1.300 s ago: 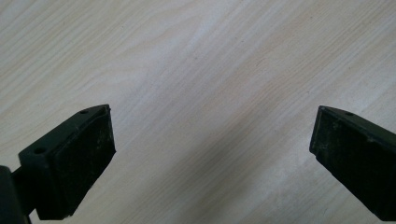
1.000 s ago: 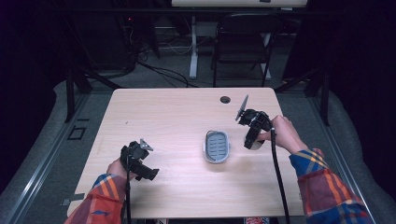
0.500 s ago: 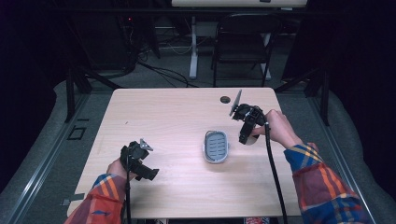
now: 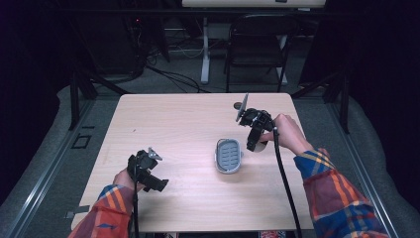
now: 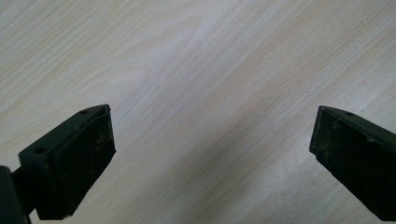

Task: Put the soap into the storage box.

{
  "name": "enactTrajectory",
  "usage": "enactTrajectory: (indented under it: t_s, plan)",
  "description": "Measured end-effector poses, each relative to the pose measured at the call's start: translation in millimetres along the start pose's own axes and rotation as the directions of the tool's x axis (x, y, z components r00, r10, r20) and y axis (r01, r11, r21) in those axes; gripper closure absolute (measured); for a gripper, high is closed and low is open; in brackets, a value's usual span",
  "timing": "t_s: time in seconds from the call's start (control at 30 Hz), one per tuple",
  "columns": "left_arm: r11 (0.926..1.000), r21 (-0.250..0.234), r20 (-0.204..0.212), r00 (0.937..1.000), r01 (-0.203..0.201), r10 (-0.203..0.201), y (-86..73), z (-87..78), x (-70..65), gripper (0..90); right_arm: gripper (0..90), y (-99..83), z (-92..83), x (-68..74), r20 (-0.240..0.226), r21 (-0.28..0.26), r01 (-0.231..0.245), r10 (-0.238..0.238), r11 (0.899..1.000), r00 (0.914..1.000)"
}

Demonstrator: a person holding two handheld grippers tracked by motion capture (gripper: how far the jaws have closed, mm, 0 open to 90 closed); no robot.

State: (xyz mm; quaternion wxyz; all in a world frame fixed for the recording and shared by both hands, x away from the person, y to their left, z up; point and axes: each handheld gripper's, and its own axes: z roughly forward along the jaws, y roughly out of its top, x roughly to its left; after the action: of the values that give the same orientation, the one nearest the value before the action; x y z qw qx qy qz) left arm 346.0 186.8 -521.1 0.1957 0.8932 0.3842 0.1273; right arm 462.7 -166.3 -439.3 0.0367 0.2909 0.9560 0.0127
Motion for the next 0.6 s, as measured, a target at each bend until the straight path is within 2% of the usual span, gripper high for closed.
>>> enactTrajectory:
  t_s: [0.6]
  plan:
    - [1.0000, -0.003, 0.004, 1.0000, 0.004, -0.004, -0.3, -0.1, 0.6, 0.1, 23.9, 21.3, -2.1, 8.4, 0.002, 0.006, 0.041, -0.041, 0.999, 0.9992]
